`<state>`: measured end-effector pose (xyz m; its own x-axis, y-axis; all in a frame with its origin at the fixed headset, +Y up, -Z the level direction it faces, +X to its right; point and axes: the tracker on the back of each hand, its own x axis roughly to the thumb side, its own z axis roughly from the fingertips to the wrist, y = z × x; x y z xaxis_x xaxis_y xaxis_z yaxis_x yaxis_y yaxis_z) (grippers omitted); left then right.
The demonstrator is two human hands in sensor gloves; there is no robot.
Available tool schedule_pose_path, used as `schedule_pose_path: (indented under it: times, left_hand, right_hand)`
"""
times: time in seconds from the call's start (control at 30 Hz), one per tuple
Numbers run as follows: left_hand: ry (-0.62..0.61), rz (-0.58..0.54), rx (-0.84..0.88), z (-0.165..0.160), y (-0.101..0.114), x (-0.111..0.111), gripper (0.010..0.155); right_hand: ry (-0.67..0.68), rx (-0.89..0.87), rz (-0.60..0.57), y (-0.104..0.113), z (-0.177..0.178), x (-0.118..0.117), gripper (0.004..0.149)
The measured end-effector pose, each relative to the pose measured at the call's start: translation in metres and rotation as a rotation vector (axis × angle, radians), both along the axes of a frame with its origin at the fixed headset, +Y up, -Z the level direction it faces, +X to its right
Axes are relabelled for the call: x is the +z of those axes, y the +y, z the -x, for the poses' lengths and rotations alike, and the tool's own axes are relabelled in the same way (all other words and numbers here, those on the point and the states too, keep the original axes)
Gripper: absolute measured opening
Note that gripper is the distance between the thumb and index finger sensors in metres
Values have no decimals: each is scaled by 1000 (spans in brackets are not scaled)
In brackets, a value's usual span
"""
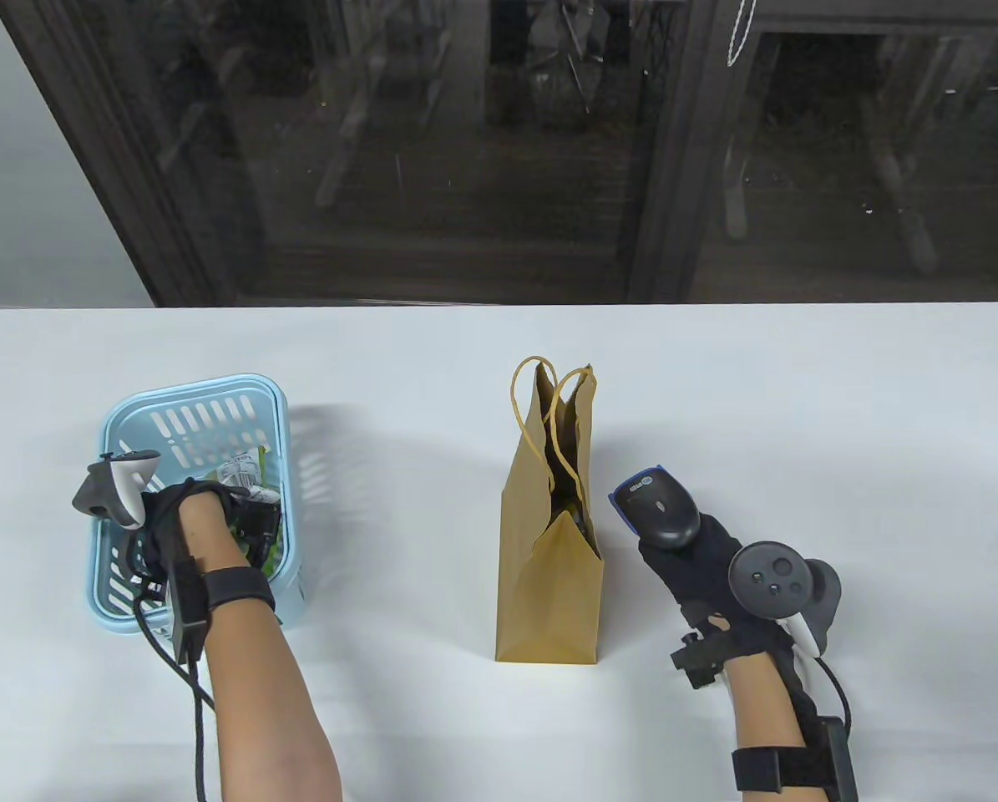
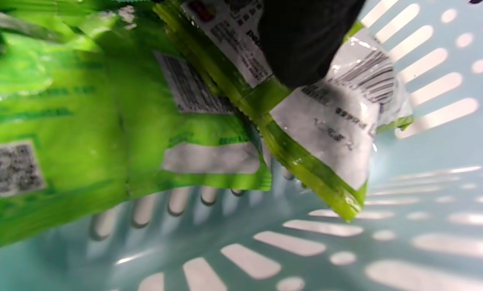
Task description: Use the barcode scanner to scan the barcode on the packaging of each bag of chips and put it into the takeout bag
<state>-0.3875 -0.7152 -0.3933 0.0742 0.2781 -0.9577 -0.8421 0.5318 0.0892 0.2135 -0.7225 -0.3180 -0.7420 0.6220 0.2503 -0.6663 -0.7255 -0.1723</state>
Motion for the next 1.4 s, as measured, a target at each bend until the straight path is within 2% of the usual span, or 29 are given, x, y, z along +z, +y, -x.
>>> schedule_pose_path:
  times: [0.1,0.4,0.7,0.93,1.2,1.3,1.4]
  left_hand:
    - [0,20,0,0,-3,0,74]
    - [6,-18,-89,3,0,-1,55]
    - [-63,-170,-190,-2,17,0,46]
    - [-160,-347,-330,-14,40,9,41]
    - [-197,-571,-442,-34,83,27,38]
    - [-181,-697,-527,-38,98,38,37]
    - [-193,-848,-533,-45,109,45,35]
  right_hand:
    - [1,6,0,0,0,0,48]
    - [-7,2,4,0,-2,0,49]
    - [-2,-2,4,0,-2,-1,49]
    - [-6,-5,9,-1,-3,-1,49]
    - [12,-29,-10,3,-2,2,49]
    - [18,-8,-14,4,0,3,49]
    - [14,1,-13,4,0,3,49]
